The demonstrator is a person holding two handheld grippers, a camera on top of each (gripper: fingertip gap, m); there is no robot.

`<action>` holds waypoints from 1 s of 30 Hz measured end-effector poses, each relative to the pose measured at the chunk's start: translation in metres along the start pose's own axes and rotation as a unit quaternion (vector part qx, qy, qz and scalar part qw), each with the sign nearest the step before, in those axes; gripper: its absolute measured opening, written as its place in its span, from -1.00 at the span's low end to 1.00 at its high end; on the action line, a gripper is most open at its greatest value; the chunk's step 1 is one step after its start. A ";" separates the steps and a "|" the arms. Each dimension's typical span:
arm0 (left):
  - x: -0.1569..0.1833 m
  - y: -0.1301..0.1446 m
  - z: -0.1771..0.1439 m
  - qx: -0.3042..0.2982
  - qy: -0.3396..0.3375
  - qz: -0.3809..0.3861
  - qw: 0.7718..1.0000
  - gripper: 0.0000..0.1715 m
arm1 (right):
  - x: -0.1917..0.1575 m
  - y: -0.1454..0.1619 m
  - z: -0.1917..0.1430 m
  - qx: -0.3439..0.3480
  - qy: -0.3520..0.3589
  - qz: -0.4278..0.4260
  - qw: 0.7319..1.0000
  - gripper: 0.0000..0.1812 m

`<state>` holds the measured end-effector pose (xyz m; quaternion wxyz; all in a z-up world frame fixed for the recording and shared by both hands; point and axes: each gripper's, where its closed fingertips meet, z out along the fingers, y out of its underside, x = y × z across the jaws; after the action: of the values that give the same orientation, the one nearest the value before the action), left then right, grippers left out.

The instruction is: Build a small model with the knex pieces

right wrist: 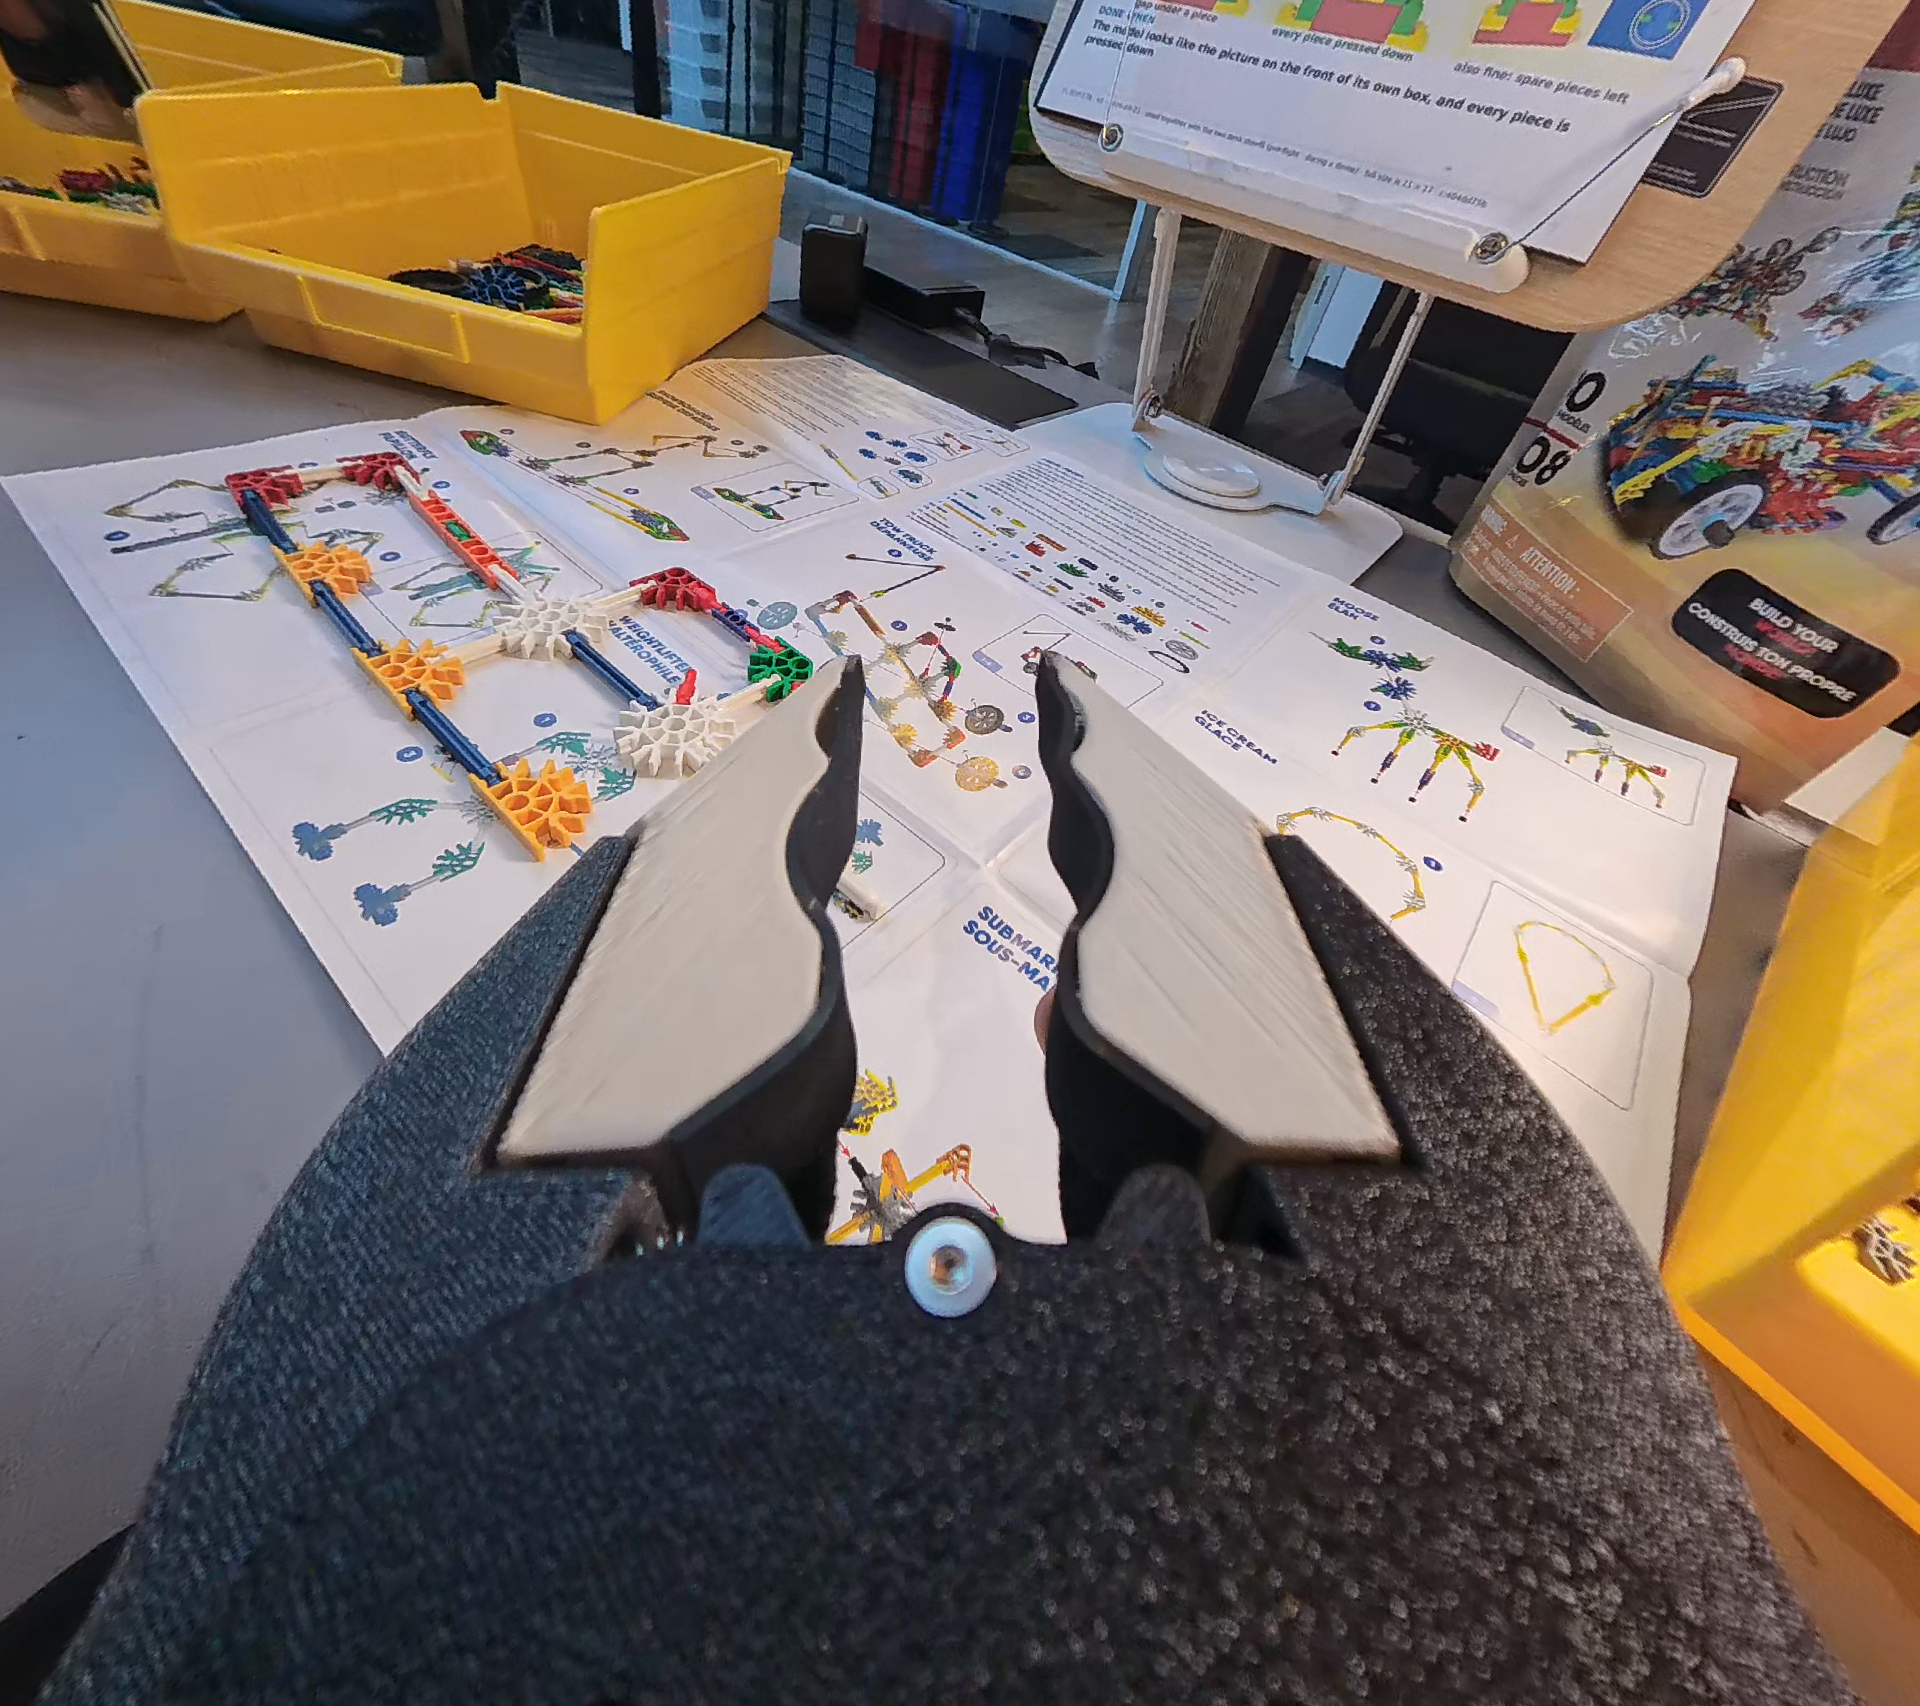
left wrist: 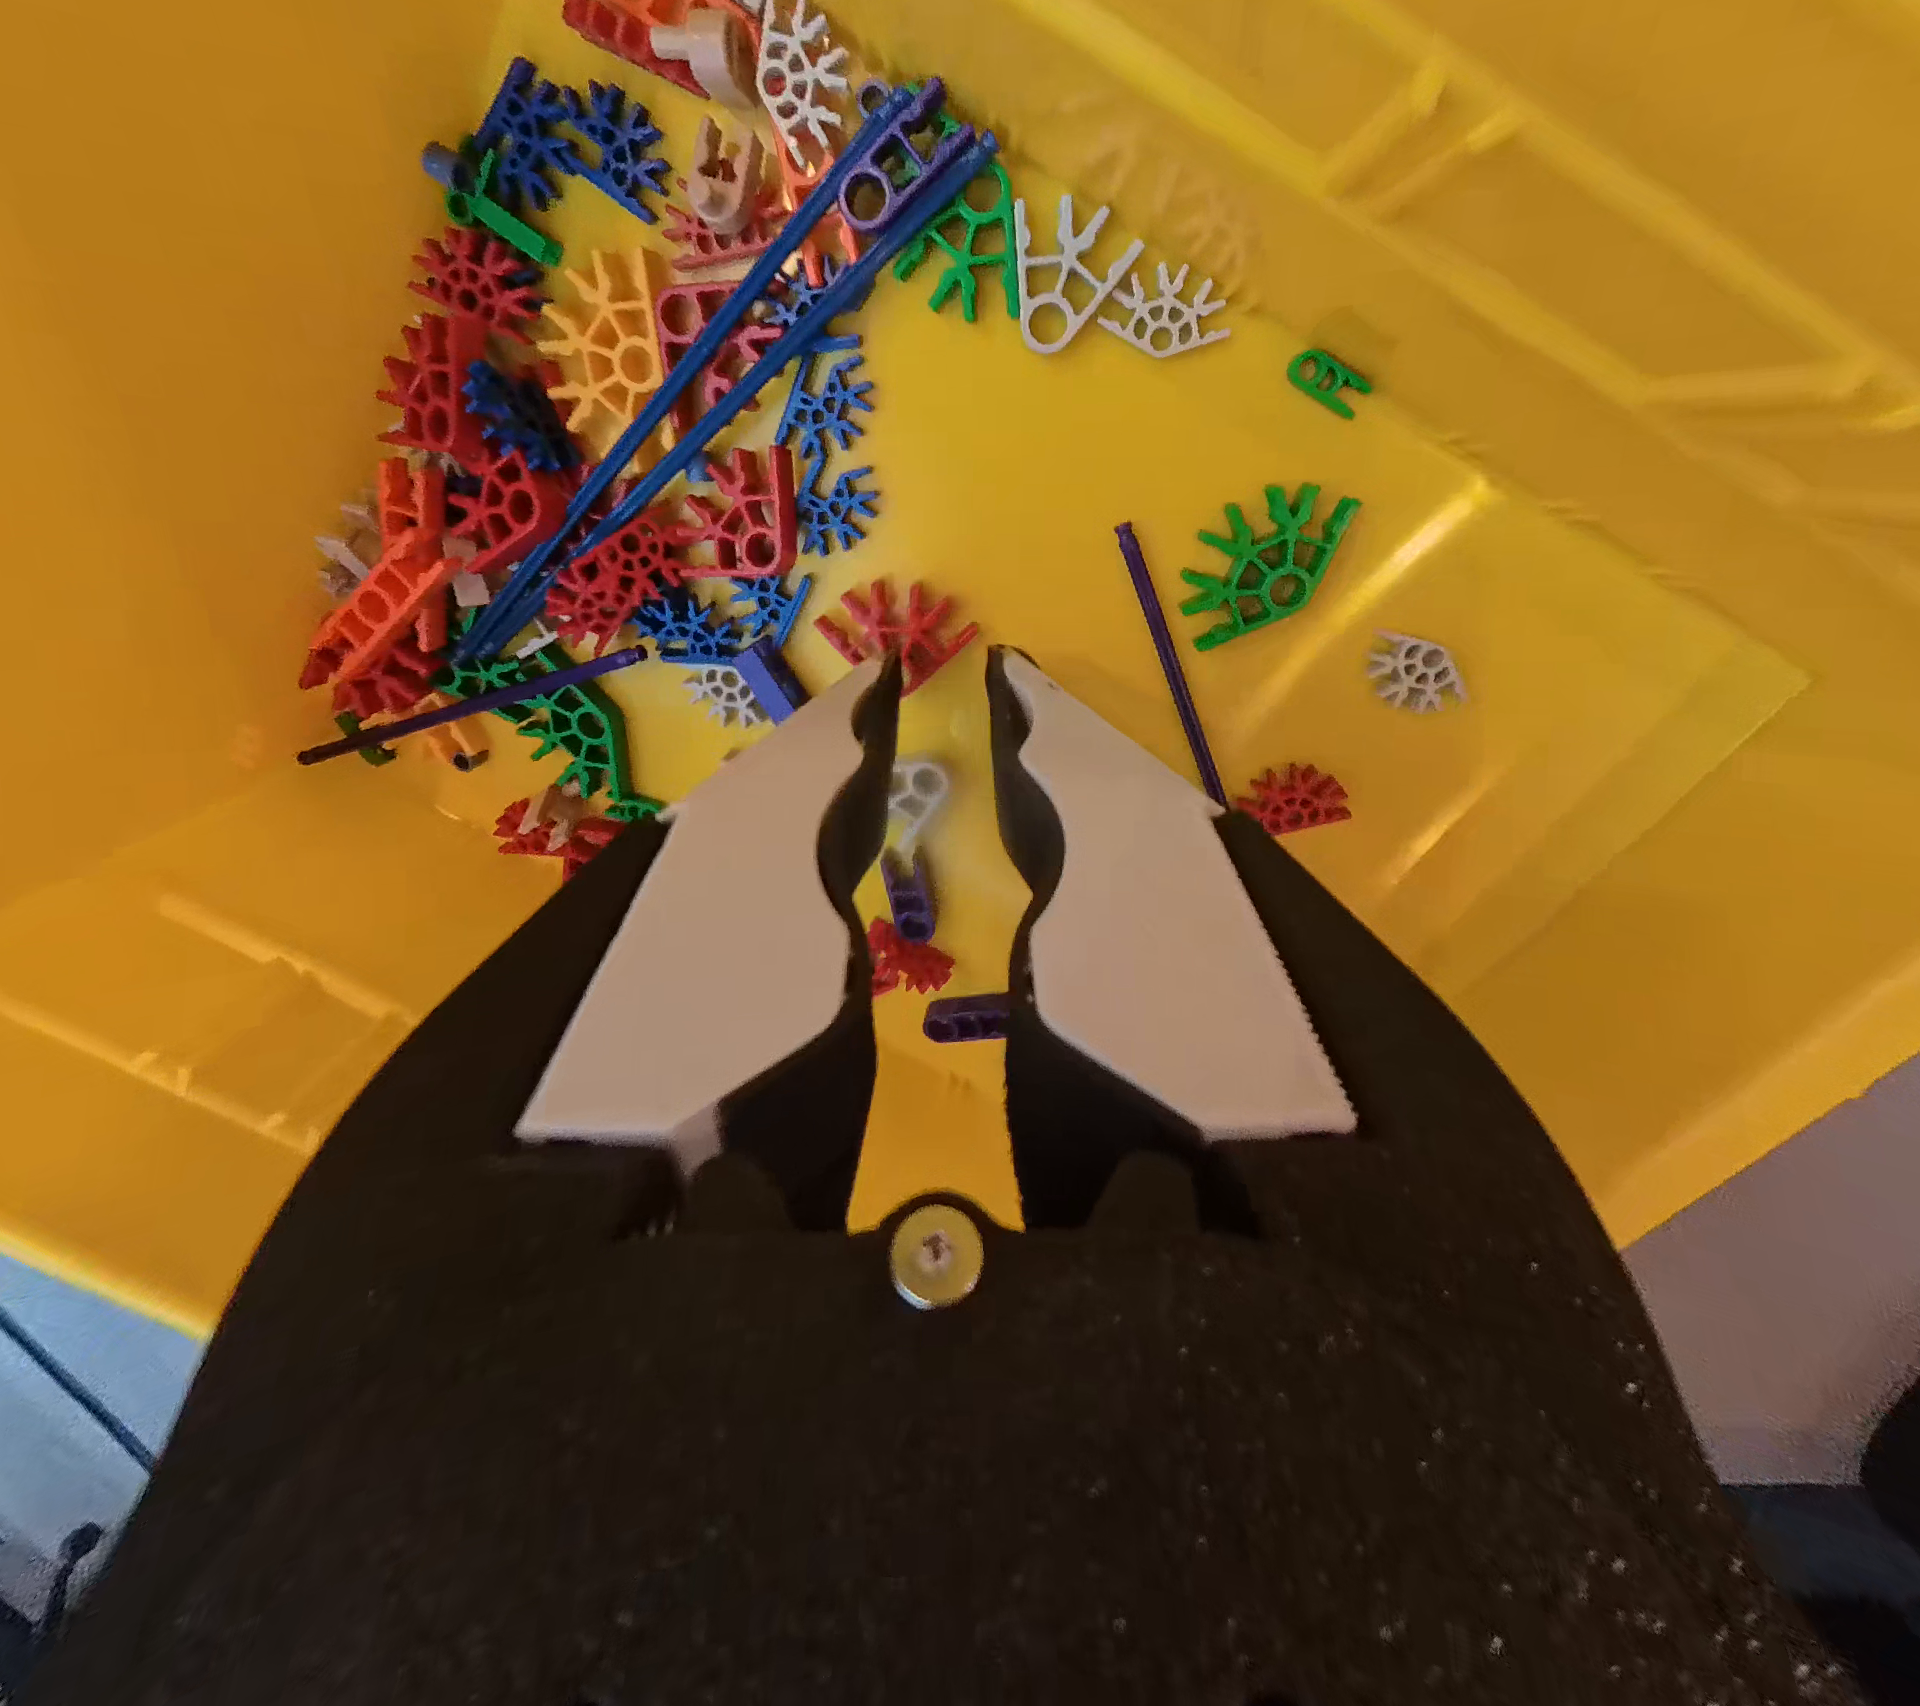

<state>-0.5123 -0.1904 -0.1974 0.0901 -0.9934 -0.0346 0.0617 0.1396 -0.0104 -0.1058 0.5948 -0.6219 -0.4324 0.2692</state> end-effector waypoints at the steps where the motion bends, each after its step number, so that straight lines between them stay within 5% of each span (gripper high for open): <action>1: 0.000 0.002 -0.001 0.000 -0.001 0.000 1.000 -0.77 | 0.000 0.000 0.000 -0.001 -0.001 0.001 1.000 -0.64; 6: -0.006 0.003 0.010 0.007 -0.003 -0.018 1.000 -0.54 | -0.003 0.002 0.003 -0.006 -0.006 -0.004 1.000 -0.64; 9: -0.002 -0.001 0.012 0.015 0.020 -0.030 0.999 -0.72 | -0.002 0.002 0.003 -0.007 -0.004 -0.004 1.000 -0.64; 15: 0.003 0.001 0.008 0.018 0.027 -0.012 0.999 -0.74 | -0.001 0.000 0.000 -0.002 0.000 -0.005 1.000 -0.64; 20: 0.028 -0.015 -0.039 0.120 0.028 0.023 0.992 -0.75 | -0.001 -0.002 -0.001 0.004 -0.001 -0.005 1.000 -0.64; 25: 0.118 -0.048 -0.131 0.291 0.036 0.126 0.948 -0.75 | -0.016 -0.009 0.006 0.007 -0.034 -0.006 0.999 -0.64; 30: 0.270 -0.077 -0.173 0.427 0.068 0.251 0.866 -0.75 | -0.057 -0.040 0.017 0.020 -0.116 0.076 0.990 -0.64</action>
<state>-0.2273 -0.1234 -0.0461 0.4892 -0.8347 0.2518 0.0229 0.0890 -0.0538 -0.0798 0.5311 -0.6051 -0.4445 0.3927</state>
